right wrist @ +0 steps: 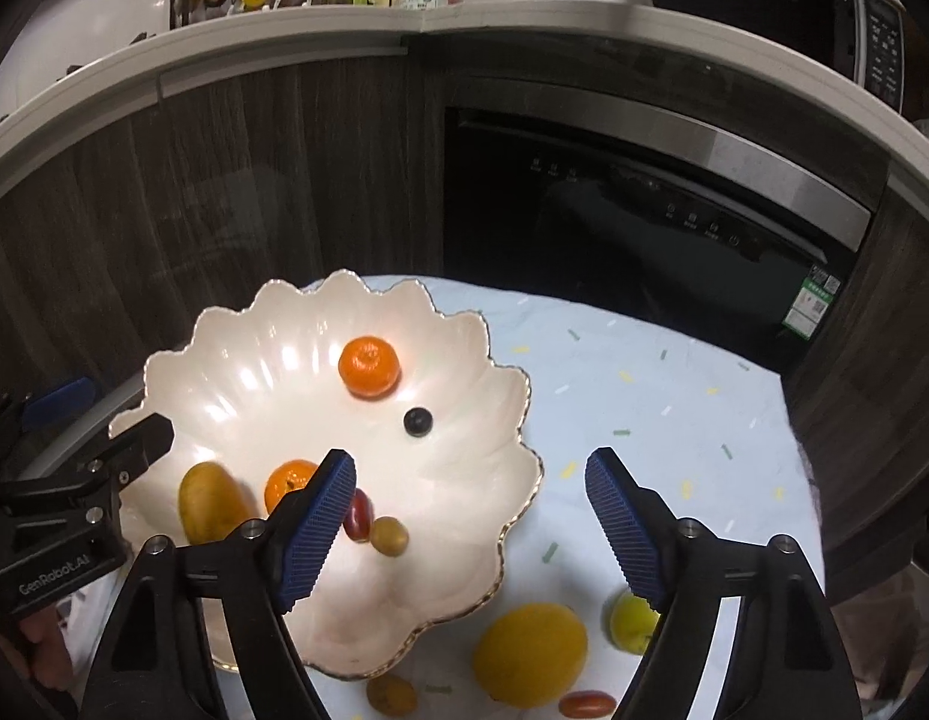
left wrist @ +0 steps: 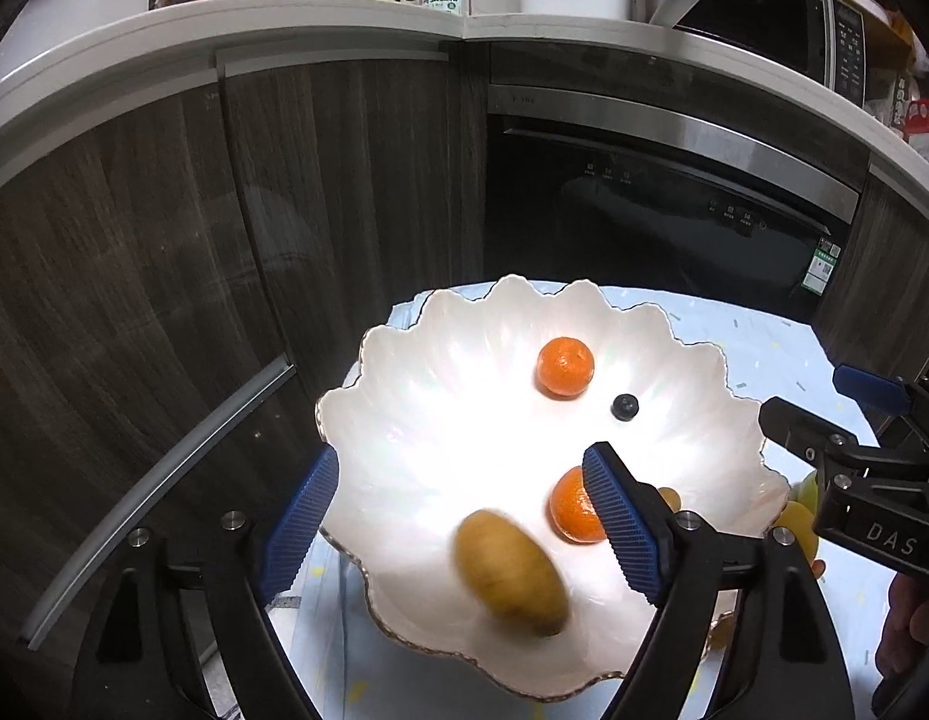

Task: Organize fruits
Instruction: 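Withdraw both open tools from the bowl back toward the remaining fruit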

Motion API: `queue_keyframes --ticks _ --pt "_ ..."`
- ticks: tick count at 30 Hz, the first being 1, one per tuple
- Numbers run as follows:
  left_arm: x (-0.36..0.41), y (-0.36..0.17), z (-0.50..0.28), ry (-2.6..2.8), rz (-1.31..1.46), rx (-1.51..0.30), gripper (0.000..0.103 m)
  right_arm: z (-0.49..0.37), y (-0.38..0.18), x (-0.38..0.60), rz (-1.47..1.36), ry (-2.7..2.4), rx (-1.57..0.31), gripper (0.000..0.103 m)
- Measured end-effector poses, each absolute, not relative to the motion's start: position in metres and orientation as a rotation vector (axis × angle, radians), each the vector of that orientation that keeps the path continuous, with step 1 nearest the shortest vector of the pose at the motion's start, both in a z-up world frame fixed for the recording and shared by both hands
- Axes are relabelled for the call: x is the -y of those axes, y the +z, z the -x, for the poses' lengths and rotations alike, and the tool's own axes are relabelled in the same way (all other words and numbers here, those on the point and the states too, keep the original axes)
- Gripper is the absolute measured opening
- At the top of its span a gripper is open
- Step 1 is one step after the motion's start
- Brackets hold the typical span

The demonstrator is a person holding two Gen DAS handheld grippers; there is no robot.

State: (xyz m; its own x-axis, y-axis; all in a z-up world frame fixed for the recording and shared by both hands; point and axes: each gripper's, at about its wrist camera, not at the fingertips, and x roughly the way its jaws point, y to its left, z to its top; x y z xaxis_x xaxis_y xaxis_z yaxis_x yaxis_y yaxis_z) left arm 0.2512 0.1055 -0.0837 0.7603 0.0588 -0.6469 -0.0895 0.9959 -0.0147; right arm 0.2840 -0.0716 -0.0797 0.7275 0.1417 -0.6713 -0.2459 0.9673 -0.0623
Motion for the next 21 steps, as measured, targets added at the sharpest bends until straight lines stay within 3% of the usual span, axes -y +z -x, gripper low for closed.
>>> queue_keyframes --ticks 6,11,21 --pt "-0.103 -0.072 -0.241 0.083 0.040 -0.684 0.084 -0.272 -0.065 0.075 0.141 0.220 -0.694 0.080" --pt "-0.099 -0.062 -0.230 0.094 0.036 -0.665 0.092 -0.262 -0.057 0.080 0.132 0.218 -0.675 0.080" --pt "-0.080 -0.049 -0.210 0.079 0.020 -0.645 0.092 -0.239 -0.045 0.097 0.108 0.201 -0.648 0.080"
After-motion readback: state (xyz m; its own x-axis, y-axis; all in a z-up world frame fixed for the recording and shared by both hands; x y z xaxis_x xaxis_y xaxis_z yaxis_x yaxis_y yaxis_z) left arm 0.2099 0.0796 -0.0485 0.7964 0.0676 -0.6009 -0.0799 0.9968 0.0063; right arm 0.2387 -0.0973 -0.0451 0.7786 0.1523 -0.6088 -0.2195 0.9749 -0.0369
